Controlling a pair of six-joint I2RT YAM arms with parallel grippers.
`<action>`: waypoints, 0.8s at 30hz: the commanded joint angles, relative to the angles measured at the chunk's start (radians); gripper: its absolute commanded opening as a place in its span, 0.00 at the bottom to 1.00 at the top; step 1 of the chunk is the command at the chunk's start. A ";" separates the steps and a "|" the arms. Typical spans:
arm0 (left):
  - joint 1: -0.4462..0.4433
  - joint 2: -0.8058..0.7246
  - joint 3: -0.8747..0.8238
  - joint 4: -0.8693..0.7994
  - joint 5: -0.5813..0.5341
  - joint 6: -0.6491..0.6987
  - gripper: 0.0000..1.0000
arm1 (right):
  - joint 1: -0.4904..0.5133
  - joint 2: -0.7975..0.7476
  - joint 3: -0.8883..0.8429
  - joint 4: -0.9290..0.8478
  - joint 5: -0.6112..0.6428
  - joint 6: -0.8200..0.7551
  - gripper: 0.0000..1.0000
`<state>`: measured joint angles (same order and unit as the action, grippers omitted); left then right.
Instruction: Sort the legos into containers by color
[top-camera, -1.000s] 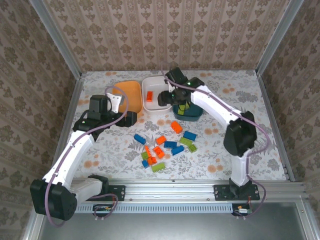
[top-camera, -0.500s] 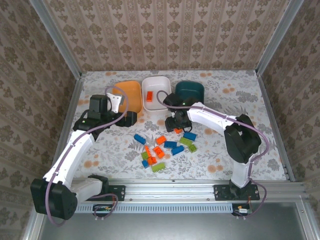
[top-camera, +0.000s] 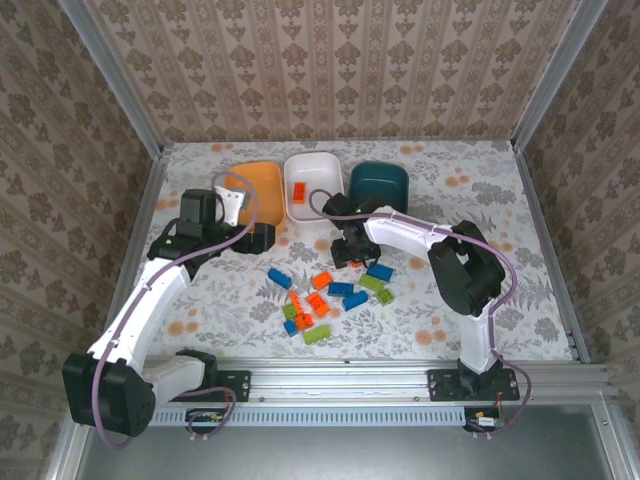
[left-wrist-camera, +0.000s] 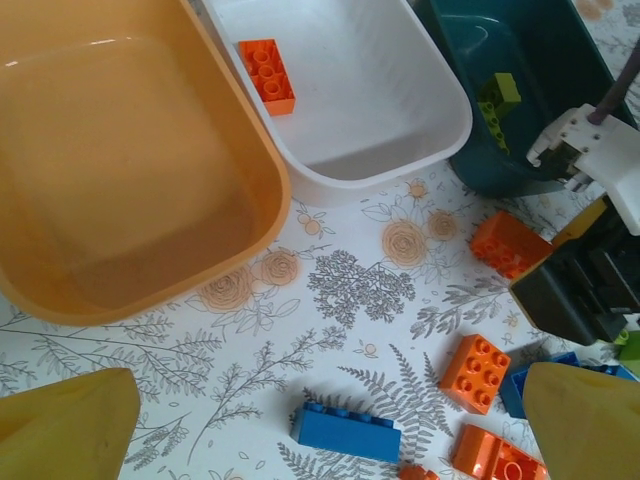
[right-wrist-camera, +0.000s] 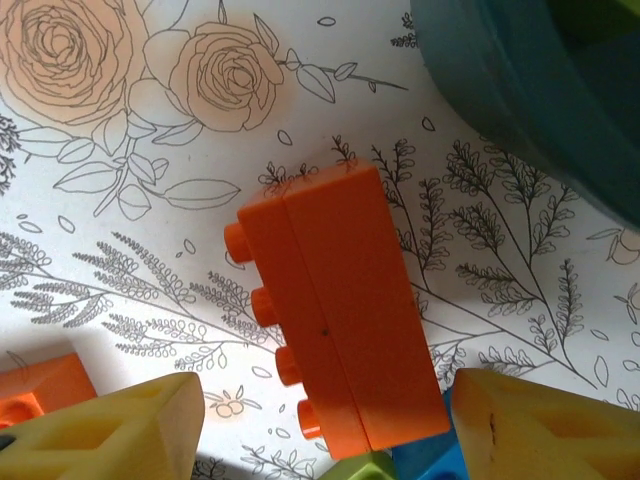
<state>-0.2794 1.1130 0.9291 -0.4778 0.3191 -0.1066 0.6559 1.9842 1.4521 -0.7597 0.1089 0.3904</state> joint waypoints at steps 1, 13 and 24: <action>0.005 0.020 0.001 0.012 0.086 -0.016 1.00 | -0.007 0.024 0.027 -0.012 0.031 -0.019 0.65; 0.003 0.045 0.007 0.014 0.142 -0.019 1.00 | -0.012 0.044 0.034 0.000 0.003 -0.013 0.44; 0.003 0.044 0.009 0.011 0.140 -0.020 1.00 | -0.012 -0.072 0.009 0.017 -0.054 0.027 0.30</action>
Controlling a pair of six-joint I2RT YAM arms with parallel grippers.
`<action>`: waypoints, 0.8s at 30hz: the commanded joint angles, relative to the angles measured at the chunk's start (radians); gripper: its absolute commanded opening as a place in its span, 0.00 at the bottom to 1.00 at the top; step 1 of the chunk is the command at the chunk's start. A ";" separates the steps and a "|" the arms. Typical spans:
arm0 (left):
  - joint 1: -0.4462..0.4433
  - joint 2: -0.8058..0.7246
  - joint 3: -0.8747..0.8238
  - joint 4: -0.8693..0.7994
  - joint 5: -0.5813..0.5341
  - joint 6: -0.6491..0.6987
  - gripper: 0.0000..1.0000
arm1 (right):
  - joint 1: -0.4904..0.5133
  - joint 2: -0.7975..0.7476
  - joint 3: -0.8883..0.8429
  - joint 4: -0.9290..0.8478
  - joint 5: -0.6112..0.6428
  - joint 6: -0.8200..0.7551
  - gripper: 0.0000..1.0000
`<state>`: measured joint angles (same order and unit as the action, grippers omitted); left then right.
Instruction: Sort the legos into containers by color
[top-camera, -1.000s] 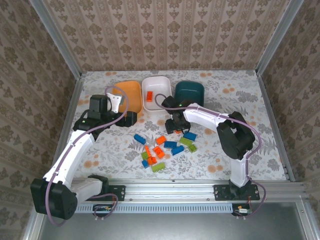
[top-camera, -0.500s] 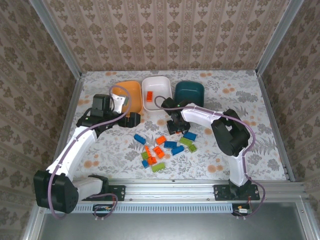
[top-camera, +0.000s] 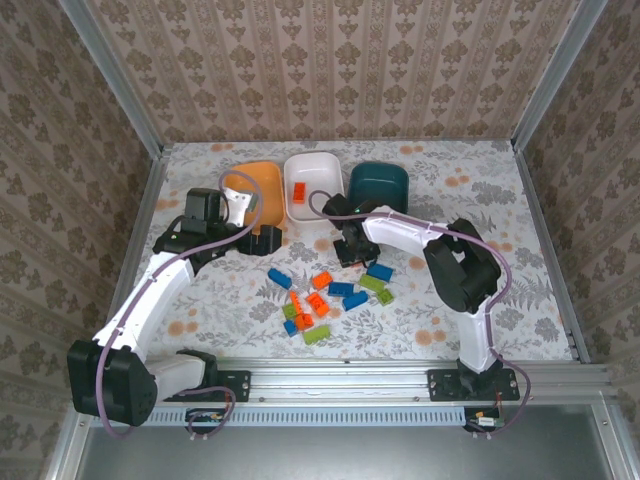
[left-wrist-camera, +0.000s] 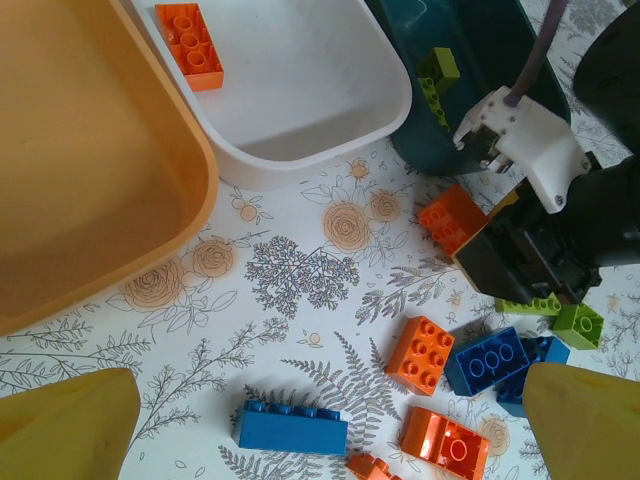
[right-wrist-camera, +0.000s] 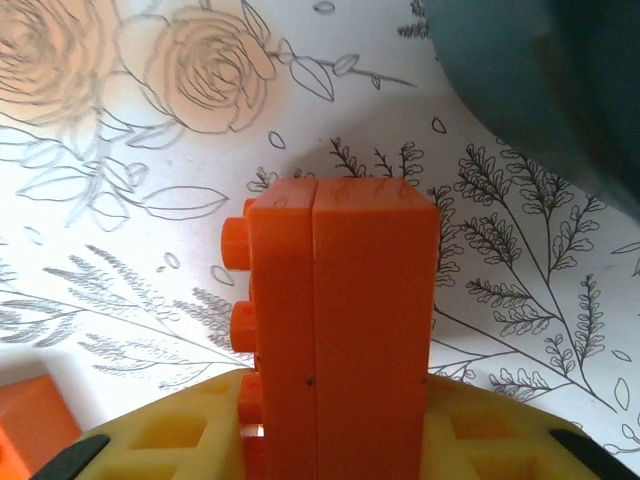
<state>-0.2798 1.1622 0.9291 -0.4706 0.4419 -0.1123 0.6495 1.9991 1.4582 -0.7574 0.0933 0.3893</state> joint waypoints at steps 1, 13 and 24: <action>0.004 -0.006 0.009 0.003 0.017 -0.015 1.00 | -0.005 -0.106 -0.001 0.019 -0.053 0.036 0.29; 0.004 -0.013 0.010 -0.004 0.003 -0.014 1.00 | -0.068 -0.200 0.132 0.072 -0.280 0.110 0.29; 0.001 -0.007 0.013 -0.020 -0.015 -0.003 1.00 | -0.143 0.184 0.631 0.015 -0.311 0.139 0.29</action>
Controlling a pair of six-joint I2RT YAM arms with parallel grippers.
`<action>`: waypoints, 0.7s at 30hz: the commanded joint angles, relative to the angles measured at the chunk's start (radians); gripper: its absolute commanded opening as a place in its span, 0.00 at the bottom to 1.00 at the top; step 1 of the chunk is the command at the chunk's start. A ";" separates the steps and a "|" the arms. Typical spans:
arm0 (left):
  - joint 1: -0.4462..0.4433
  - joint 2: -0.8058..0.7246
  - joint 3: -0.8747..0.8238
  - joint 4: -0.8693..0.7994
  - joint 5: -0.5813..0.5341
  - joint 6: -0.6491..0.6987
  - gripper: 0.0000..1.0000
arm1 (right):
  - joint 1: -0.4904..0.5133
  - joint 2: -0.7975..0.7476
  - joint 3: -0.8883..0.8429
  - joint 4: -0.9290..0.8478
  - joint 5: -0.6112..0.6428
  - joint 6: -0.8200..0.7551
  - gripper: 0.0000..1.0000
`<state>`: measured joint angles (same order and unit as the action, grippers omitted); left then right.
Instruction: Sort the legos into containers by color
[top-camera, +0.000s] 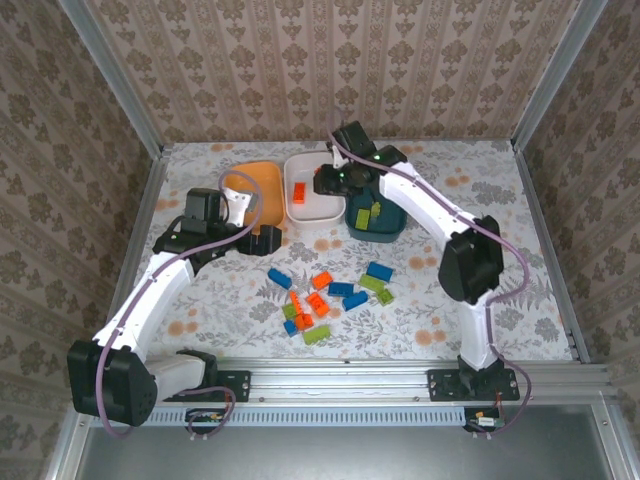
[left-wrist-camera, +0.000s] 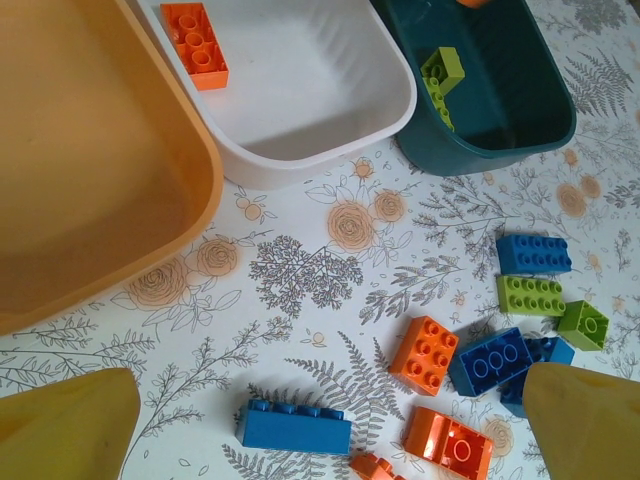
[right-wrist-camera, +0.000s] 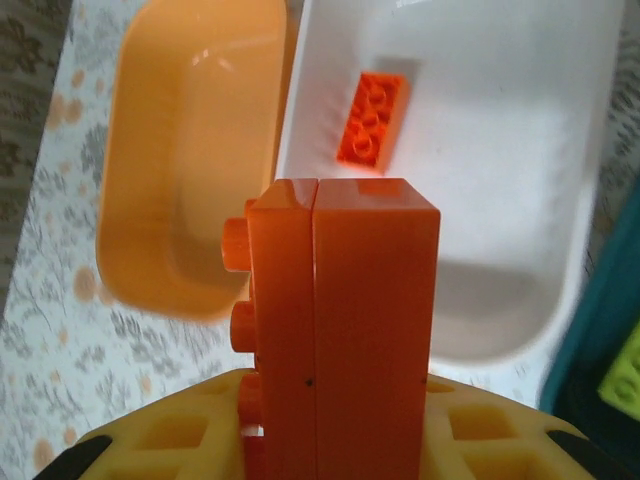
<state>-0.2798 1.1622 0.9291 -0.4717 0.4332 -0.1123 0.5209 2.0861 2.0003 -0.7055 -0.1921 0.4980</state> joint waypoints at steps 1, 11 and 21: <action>-0.001 -0.007 0.013 -0.019 -0.007 -0.003 1.00 | -0.021 0.136 0.138 -0.042 -0.029 0.038 0.29; -0.002 0.013 0.019 -0.025 -0.001 -0.003 1.00 | -0.059 0.405 0.451 -0.061 -0.075 0.104 0.31; -0.003 0.013 0.020 -0.033 -0.018 -0.004 1.00 | -0.073 0.427 0.457 -0.053 -0.095 0.127 0.51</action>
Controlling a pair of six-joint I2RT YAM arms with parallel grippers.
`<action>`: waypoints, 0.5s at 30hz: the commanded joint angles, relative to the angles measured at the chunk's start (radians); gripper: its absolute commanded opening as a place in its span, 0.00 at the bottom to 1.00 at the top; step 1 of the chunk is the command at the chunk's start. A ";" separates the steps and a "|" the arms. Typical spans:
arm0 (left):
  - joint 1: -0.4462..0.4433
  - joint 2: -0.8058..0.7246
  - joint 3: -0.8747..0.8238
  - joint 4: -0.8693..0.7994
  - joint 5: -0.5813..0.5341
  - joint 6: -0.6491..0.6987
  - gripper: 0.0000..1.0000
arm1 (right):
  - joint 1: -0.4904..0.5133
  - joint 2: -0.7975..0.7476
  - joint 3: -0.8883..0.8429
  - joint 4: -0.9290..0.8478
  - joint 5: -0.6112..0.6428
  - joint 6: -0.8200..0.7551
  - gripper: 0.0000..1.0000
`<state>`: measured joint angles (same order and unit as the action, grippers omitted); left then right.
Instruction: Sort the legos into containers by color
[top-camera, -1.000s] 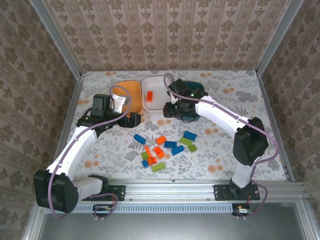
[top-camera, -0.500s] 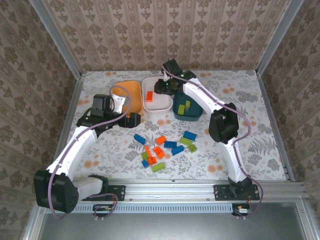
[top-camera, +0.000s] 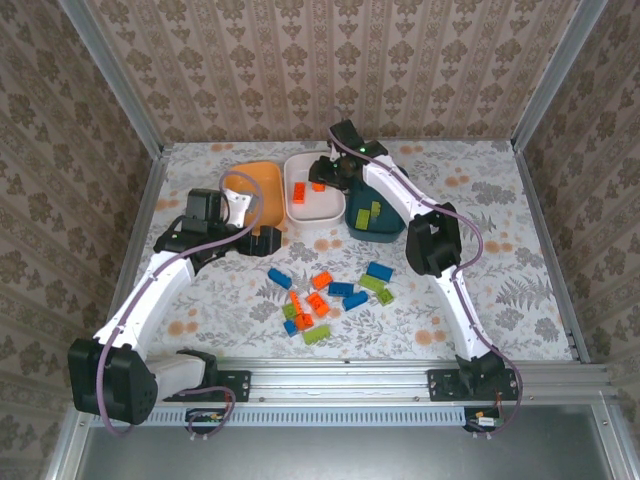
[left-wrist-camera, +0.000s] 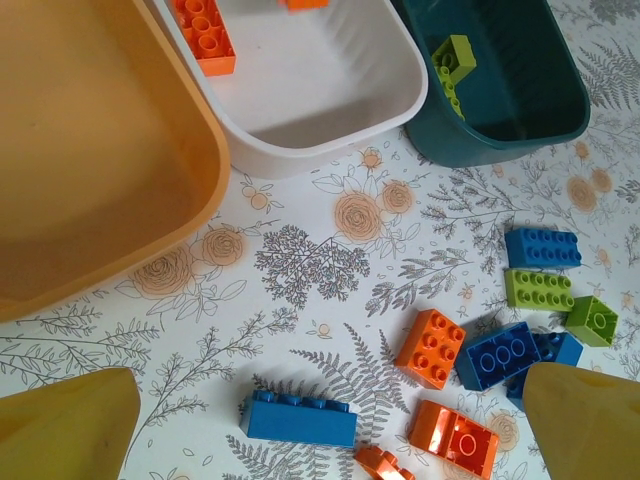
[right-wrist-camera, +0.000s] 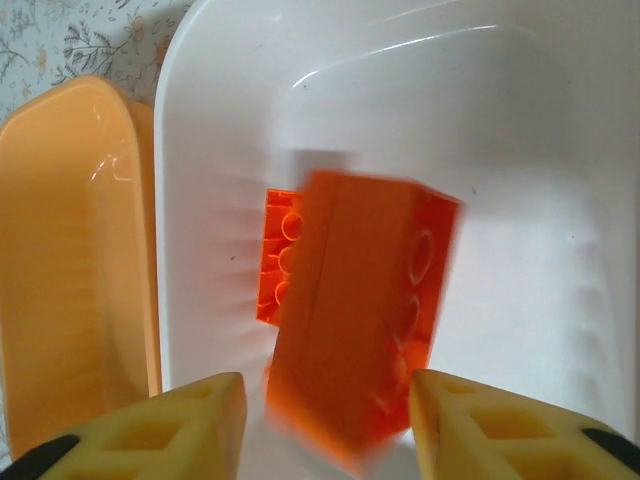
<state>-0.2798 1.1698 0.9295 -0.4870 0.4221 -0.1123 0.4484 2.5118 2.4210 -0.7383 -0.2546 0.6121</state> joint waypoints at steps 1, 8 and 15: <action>-0.003 0.005 0.020 -0.019 -0.006 -0.004 1.00 | 0.000 -0.008 0.036 -0.023 -0.034 0.011 0.52; -0.008 0.004 0.019 -0.025 -0.014 -0.001 1.00 | 0.001 -0.108 0.018 -0.053 -0.030 -0.013 0.58; -0.039 0.014 0.027 -0.041 -0.029 0.018 1.00 | 0.026 -0.390 -0.294 -0.065 0.067 -0.118 0.62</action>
<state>-0.3088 1.1721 0.9302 -0.4915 0.3996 -0.1120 0.4561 2.3009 2.2494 -0.7773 -0.2413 0.5613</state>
